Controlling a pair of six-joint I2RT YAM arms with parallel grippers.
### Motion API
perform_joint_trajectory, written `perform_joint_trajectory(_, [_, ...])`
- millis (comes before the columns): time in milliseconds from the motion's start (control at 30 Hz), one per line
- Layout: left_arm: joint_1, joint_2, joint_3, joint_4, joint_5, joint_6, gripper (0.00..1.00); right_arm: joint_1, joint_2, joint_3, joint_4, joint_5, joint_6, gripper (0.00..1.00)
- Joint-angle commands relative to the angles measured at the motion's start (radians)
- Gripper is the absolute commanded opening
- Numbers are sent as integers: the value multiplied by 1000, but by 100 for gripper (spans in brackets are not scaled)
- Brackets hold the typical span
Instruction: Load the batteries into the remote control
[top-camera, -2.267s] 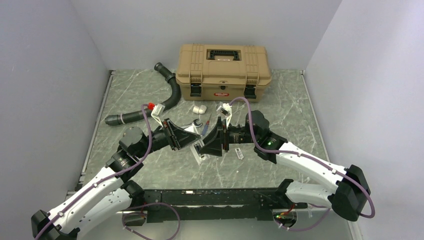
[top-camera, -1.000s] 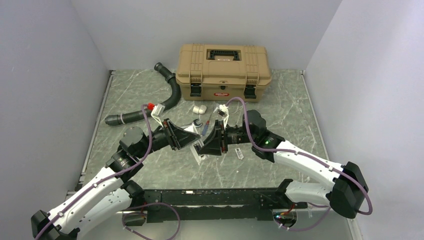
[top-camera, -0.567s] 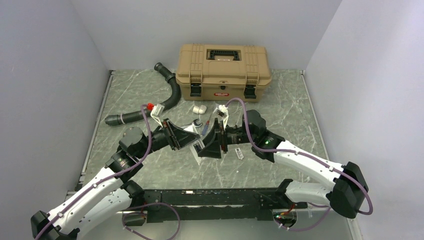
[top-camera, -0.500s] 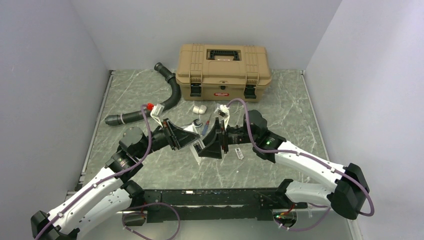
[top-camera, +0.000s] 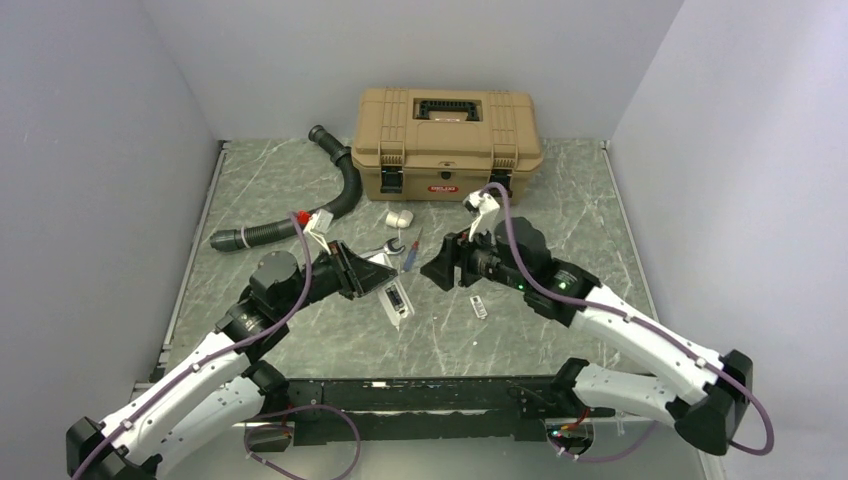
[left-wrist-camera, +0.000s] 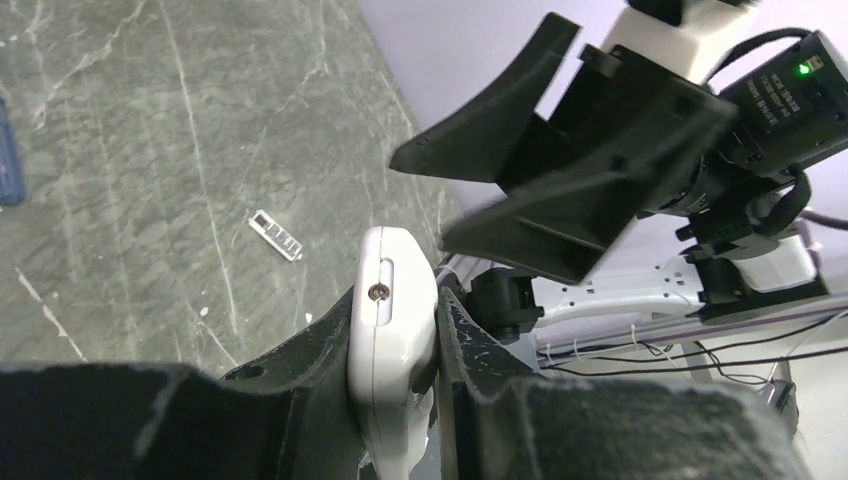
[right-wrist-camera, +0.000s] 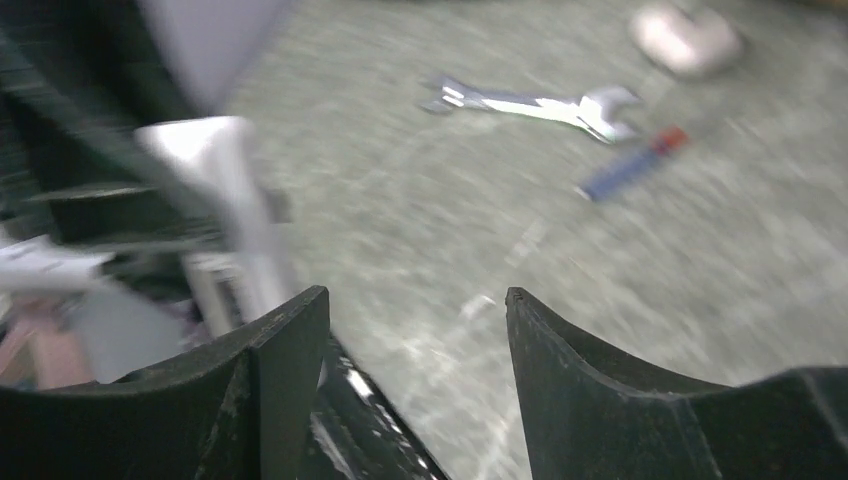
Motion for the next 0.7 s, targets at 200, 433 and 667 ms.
perform_joint_trajectory(200, [35,31,3,-7,16,-14,0,-4,173,28,-586,468,191,70])
perform_joint_trajectory(433, [46,27,-9,-1,27,-22,0,-5,237,-66,-596,524,237,81])
perform_joint_trajectory(667, [51,50,-7,26,56,-25,0,-5,311,-116,-456,521,205,72])
